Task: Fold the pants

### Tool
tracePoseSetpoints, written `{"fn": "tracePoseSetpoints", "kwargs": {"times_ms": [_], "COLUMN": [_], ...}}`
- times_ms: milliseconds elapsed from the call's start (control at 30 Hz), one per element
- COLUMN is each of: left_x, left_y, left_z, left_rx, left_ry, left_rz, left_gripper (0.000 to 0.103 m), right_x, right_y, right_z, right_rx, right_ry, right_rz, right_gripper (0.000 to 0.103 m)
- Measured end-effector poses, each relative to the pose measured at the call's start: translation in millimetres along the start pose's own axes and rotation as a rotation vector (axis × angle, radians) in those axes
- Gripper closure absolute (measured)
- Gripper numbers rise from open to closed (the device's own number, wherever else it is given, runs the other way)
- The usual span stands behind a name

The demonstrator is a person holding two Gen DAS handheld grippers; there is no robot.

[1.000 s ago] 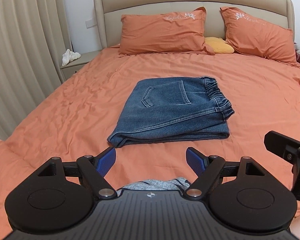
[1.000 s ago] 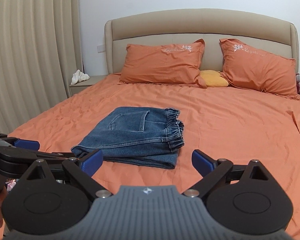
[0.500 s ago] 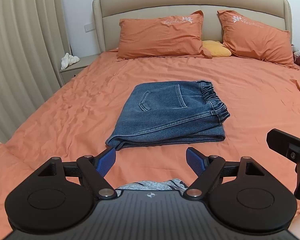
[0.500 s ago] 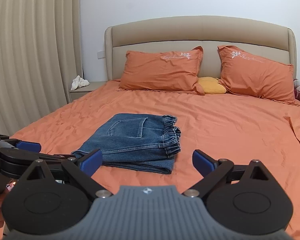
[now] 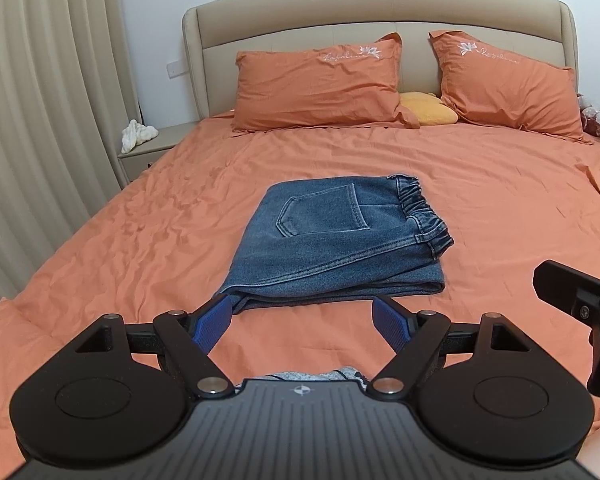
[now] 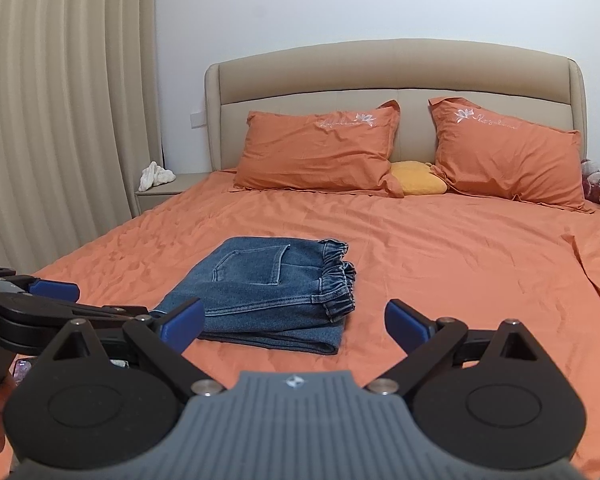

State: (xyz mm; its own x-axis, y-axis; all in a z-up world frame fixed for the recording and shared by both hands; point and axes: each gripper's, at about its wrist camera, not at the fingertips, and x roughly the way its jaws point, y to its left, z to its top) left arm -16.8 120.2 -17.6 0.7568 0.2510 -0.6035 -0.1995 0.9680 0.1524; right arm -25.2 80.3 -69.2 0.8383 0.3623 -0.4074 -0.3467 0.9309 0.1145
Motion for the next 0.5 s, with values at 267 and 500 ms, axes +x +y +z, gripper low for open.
{"fn": "tracePoseSetpoints", "kwargs": {"times_ms": [267, 500], "left_x": [-1.6, -3.0], "left_y": [1.6, 1.8], "left_z": [0.9, 1.9], "left_rx": [-0.002, -0.002], "left_ry": [-0.003, -0.005], "left_rz": [0.0, -0.002], "left_gripper": [0.01, 0.01], "right_x": [-3.5, -4.6], "right_y": [-0.4, -0.9], "right_z": [0.2, 0.1], "right_rx": [0.006, 0.005], "right_ry": [-0.008, -0.008], "right_rz": [-0.005, -0.004], "right_gripper": [0.01, 0.01]}}
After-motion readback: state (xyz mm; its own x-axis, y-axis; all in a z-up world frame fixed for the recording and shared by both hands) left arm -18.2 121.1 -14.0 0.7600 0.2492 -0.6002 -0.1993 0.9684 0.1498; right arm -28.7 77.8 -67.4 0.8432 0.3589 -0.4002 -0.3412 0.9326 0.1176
